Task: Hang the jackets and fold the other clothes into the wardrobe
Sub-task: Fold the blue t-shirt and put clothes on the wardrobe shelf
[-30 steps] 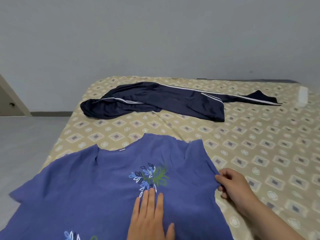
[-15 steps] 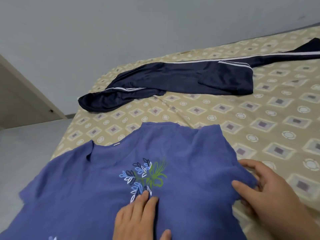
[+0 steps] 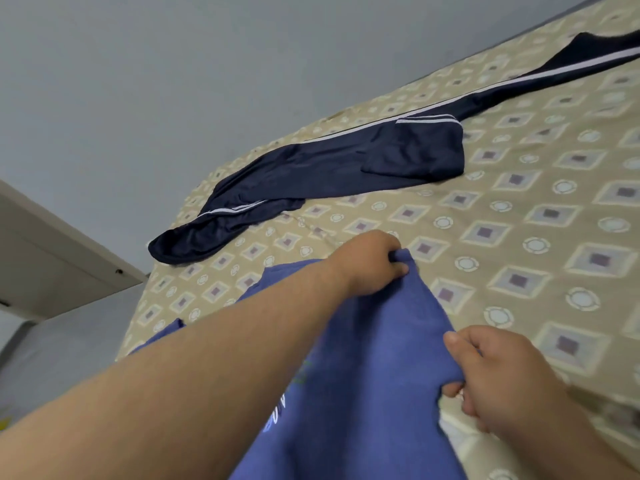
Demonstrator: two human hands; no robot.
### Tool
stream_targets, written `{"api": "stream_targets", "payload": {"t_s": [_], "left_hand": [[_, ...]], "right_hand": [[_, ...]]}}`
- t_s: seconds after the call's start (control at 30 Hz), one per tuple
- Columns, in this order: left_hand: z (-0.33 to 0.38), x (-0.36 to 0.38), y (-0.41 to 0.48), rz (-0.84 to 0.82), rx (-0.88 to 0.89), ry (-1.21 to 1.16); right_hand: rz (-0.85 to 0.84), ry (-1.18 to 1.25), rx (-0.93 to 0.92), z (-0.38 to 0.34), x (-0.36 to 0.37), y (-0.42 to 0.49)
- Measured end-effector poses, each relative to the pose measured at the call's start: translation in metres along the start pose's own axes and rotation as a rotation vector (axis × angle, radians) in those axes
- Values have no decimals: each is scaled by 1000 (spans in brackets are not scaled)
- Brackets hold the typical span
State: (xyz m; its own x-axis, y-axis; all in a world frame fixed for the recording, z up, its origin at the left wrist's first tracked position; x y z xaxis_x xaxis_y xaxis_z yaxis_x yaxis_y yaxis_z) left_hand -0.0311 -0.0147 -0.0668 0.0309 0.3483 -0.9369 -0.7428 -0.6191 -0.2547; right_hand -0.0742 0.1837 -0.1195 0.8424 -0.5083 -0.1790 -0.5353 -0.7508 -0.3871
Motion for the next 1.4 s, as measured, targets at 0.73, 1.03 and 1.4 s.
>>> {"api": "stream_targets", "payload": {"t_s": [0.73, 1.03, 1.4], "left_hand": [[-52, 4, -50, 229, -394, -1112], [-96, -8, -80, 465, -556, -1199], [-73, 42, -121, 328, -64, -62]], "right_hand": [[-137, -760, -1090, -26, 61, -43], [-129, -732, -1047, -21, 59, -47], [-127, -630, -981, -28, 55, -50]]}}
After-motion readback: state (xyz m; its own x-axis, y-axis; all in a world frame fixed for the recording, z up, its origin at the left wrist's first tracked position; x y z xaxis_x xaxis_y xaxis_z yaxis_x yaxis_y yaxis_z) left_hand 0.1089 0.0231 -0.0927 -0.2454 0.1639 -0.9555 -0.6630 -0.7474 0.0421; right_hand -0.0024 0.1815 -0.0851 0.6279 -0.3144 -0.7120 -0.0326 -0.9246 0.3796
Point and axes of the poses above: each hand's wrist, its own y-axis towards the middle knuckle, its own x-axis out of the palm, z = x × y, the point moved 4 cm from there along y, towards the middle knuckle, and after that the axes turned 3 degrees about y, right-handed, at the moved point
